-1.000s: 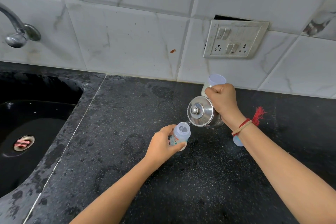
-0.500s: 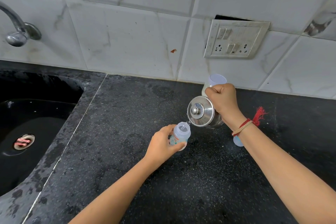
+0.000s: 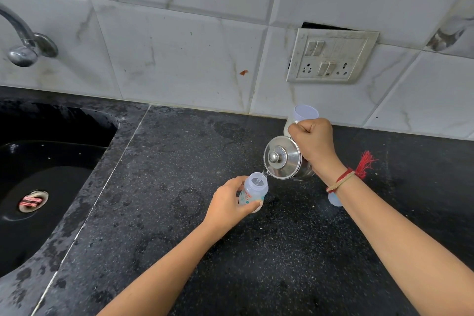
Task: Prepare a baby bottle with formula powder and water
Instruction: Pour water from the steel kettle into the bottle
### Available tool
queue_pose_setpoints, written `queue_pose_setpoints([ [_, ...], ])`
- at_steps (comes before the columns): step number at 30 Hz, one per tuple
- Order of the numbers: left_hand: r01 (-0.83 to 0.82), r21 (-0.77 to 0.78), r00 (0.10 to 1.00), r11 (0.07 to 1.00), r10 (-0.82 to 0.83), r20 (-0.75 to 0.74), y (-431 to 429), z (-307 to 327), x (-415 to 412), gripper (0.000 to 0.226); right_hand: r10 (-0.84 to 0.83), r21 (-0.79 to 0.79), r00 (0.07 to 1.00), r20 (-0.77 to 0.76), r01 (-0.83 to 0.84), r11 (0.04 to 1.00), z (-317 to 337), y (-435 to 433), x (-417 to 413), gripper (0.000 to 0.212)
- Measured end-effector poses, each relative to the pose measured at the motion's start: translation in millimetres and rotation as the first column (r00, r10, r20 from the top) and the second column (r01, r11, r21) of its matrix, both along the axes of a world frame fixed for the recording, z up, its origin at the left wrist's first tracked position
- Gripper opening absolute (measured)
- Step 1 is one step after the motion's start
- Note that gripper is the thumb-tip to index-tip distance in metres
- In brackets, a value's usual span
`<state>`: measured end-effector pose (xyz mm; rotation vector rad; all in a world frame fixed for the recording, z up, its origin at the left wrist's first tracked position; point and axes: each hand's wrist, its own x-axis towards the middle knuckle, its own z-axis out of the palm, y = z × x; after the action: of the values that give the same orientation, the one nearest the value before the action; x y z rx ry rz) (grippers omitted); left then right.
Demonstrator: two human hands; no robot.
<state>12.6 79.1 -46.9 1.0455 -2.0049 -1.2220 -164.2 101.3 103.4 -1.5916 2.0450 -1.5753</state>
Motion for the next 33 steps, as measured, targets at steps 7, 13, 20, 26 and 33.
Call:
queue_pose_setpoints([
  [7,0.003,-0.002,1.000,1.000,-0.003,0.000,0.3,-2.0,0.9,0.058,-0.006,0.000,1.000,-0.015,0.006,1.000,-0.7,-0.8,-1.3,0.059],
  [13,0.010,-0.006,1.000,1.000,-0.010,0.000,-0.1,-1.4,0.8,0.058,-0.020,0.003,0.999,-0.038,0.020,1.000,-2.4,-1.3,-4.7,0.057],
  [20,0.009,-0.006,1.000,1.000,-0.009,-0.011,-0.7,-4.3,0.9,0.058,-0.016,-0.021,0.998,-0.054,0.015,1.000,-1.0,-2.1,-5.4,0.059],
  [26,0.009,-0.009,1.000,1.000,-0.009,-0.019,-0.2,-4.9,0.2,0.058,-0.007,-0.036,0.997,-0.075,0.004,0.999,0.9,-1.5,-5.3,0.055],
  [33,0.010,0.000,1.000,1.000,-0.010,-0.011,-1.8,-6.7,0.3,0.061,-0.004,-0.052,0.996,-0.084,-0.001,0.999,2.7,-0.3,-4.2,0.058],
])
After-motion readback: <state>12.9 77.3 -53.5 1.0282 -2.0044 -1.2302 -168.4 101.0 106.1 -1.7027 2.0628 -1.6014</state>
